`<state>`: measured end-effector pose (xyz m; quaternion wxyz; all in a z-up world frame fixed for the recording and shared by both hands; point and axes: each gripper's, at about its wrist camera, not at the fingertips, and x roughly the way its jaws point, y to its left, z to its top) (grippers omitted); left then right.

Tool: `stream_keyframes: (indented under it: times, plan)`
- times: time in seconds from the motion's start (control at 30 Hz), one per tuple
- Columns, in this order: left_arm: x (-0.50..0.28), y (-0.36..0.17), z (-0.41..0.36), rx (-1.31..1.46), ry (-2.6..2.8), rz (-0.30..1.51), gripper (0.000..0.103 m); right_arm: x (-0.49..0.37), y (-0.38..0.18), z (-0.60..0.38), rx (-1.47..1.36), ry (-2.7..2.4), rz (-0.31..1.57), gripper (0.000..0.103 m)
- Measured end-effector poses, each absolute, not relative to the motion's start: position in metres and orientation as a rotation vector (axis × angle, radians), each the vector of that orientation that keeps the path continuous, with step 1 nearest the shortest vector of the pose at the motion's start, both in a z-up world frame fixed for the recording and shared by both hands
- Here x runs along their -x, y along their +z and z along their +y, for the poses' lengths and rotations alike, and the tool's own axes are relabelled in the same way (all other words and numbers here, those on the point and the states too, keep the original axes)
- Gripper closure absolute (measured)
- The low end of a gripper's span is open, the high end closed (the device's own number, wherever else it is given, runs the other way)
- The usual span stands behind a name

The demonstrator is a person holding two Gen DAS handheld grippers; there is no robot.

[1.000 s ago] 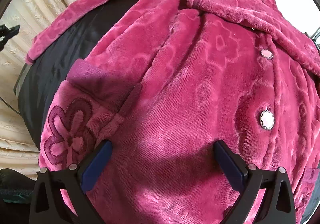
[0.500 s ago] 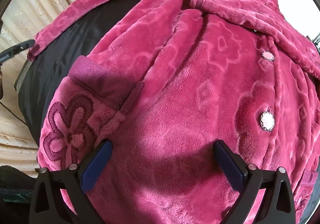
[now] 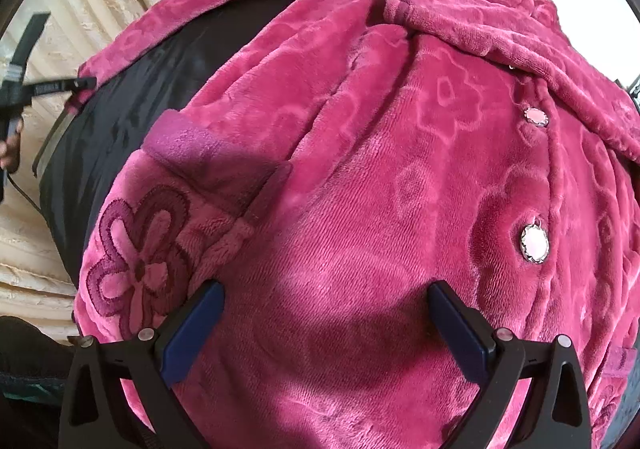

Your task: Fold clothes

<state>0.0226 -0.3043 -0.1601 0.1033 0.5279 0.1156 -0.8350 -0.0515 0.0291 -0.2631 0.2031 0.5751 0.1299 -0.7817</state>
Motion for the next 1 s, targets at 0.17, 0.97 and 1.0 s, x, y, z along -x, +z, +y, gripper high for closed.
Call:
stream_keyframes:
  times: [0.17,0.97,1.0]
  plan:
    - [-0.027,-0.08,-0.335,-1.335,-2.575,0.679,0.093,0.052,-0.262,0.031,-1.596,-2.188,0.368,0.0]
    - [0.013,0.017,-0.316,-1.21,-2.642,1.774,0.093,0.05,-0.218,0.069,-1.471,-2.273,0.213,0.0]
    - [0.017,0.02,-0.306,-1.224,-2.657,1.775,0.093,0.048,-0.213,0.074,-1.455,-2.286,0.2,0.0]
